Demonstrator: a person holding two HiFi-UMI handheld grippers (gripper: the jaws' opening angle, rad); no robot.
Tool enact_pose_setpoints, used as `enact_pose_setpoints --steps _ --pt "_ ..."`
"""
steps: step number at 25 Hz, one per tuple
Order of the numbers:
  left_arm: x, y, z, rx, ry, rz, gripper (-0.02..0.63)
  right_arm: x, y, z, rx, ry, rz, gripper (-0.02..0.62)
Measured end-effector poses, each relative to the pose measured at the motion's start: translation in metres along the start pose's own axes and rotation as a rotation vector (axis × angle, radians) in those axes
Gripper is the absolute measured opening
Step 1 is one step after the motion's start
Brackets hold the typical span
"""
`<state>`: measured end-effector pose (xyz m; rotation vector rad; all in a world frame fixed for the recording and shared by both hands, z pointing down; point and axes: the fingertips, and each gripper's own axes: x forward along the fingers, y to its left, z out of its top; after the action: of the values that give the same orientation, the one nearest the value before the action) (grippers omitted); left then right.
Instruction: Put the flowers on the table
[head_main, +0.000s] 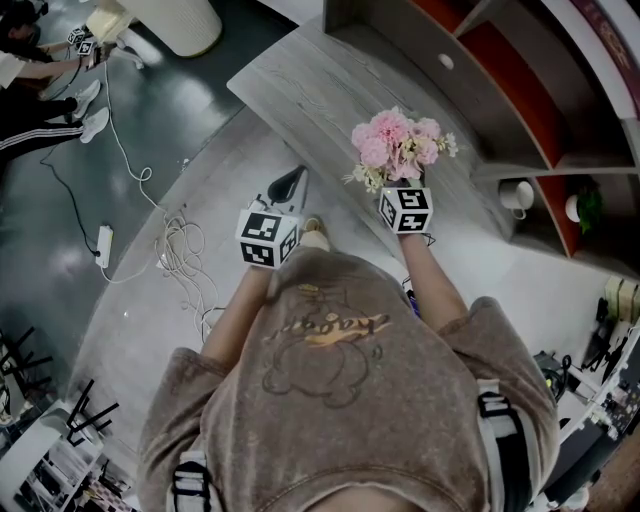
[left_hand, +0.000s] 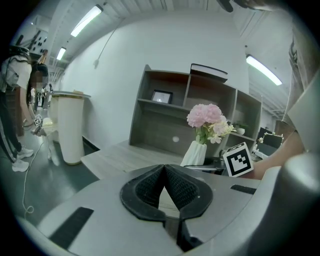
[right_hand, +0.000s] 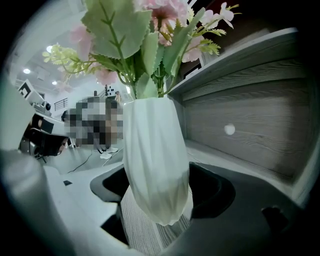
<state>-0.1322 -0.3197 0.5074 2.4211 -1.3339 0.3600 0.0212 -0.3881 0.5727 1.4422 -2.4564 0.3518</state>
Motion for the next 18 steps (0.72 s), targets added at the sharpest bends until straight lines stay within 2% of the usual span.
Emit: enact_pose_setpoints --steps 18 --pt "-0.004 -0.019 0.004 0.009 -0.024 -0.036 0.018 -0.018 -0.001 0.012 0.036 -0.008 0.013 0.367"
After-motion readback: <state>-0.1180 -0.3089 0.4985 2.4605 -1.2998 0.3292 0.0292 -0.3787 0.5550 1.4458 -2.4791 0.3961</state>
